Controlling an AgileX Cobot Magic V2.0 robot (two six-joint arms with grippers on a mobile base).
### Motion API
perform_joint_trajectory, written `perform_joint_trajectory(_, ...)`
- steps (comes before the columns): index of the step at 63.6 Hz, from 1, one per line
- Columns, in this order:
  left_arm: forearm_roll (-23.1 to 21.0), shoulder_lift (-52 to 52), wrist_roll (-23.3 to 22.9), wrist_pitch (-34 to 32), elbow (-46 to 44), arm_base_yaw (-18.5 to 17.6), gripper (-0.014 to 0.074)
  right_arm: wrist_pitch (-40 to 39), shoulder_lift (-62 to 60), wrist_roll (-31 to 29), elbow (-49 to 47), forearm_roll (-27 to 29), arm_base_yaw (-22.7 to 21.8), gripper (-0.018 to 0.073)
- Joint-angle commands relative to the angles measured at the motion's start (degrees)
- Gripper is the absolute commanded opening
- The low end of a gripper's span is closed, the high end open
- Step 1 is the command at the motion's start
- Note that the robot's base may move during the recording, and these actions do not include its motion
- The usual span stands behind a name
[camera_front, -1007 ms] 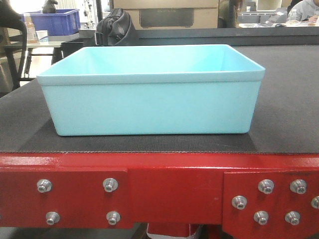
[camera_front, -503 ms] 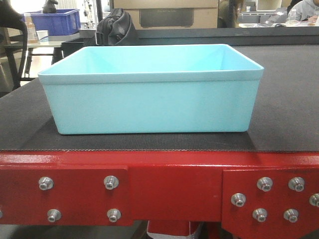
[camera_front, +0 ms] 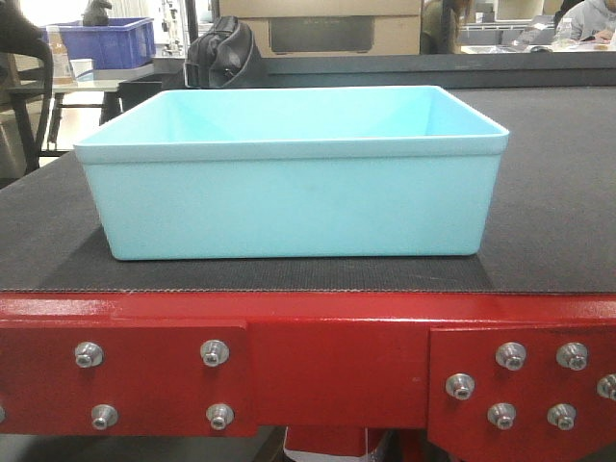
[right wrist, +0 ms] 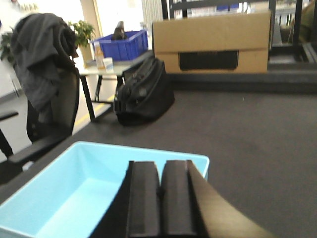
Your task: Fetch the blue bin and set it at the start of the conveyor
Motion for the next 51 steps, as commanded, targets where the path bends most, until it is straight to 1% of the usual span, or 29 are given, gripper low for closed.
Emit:
perform_joint_trajectory(1, -0.10, -2.24, 0.16, -0.21, 0.18, -0.26, -0.0111, -0.30, -2.82, -0.48, 0.07, -0.43, -0.07, -0.0167)
perform_joint_trajectory(8, -0.10, -3.58, 0.16, -1.56, 0.18, -0.26, -0.0111, -0.30, -4.69, -0.48, 0.07, -0.43, -0.07, -0.0167)
perform_joint_trajectory(45, -0.10, -3.83, 0.16, -1.55, 0.18, -0.26, -0.0111, -1.09, -5.50, -0.52, 0.21, -0.43, -0.50, -0.0167)
perform_joint_trajectory(47, -0.10, -3.83, 0.16, -1.55, 0.18, -0.26, -0.0111, -1.09, -5.93, -3.09, 0.52, 0.99, -1.25, -0.0167)
perform_joint_trajectory(49, -0.10, -3.83, 0.16, -1.55, 0.18, -0.26, -0.0111, -1.09, -6.38, -9.44, 1.00, 3.66, -2.09, -0.0167)
perform_joint_trajectory(50, -0.10, -3.83, 0.16, -1.55, 0.18, -0.26, -0.0111, -1.13, -6.74, -14.23, 1.40, 6.42, -2.91, -0.0167)
perform_joint_trajectory(51, -0.10, -3.83, 0.16, -1.55, 0.18, -0.26, -0.0111, -1.25, -7.02, -17.63, 1.73, 8.38, -3.54, -0.0167)
